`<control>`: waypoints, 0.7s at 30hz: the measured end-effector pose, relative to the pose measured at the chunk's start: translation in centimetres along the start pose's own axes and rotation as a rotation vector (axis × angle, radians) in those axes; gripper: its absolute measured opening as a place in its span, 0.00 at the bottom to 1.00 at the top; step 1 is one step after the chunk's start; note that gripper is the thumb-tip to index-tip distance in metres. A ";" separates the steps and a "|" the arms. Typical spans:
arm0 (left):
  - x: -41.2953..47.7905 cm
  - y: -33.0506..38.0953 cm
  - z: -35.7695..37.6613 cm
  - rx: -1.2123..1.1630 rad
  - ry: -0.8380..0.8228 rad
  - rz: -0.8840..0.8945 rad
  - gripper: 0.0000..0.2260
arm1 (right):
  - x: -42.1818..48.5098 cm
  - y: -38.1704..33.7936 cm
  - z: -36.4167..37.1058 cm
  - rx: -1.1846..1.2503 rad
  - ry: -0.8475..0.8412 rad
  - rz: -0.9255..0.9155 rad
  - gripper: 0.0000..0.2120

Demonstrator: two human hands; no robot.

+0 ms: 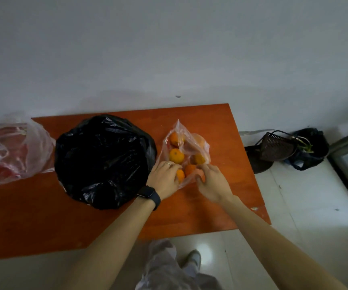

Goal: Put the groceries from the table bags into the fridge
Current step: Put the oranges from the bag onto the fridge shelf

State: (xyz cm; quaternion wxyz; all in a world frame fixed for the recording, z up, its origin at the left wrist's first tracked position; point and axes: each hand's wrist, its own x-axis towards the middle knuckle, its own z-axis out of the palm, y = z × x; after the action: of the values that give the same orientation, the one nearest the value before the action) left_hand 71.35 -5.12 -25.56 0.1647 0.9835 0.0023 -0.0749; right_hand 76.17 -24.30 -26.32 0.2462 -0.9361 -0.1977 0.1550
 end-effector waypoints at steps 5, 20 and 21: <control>5.8 -1.9 0.7 0.286 -0.105 0.197 0.16 | 4.8 -0.4 0.8 -0.088 -0.027 0.098 0.15; 10.7 -6.0 3.5 0.646 -0.390 0.639 0.29 | 8.3 -0.7 4.7 -0.307 -0.227 0.479 0.45; 10.6 -6.3 3.5 0.600 -0.368 0.622 0.31 | 8.1 -0.6 4.8 -0.273 -0.209 0.487 0.45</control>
State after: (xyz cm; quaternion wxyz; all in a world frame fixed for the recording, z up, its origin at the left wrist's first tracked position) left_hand 81.14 -0.49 -32.45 -0.1145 0.9121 -0.3436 -0.1923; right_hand 81.24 -18.24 -31.55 0.0521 -0.9594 -0.0107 0.2771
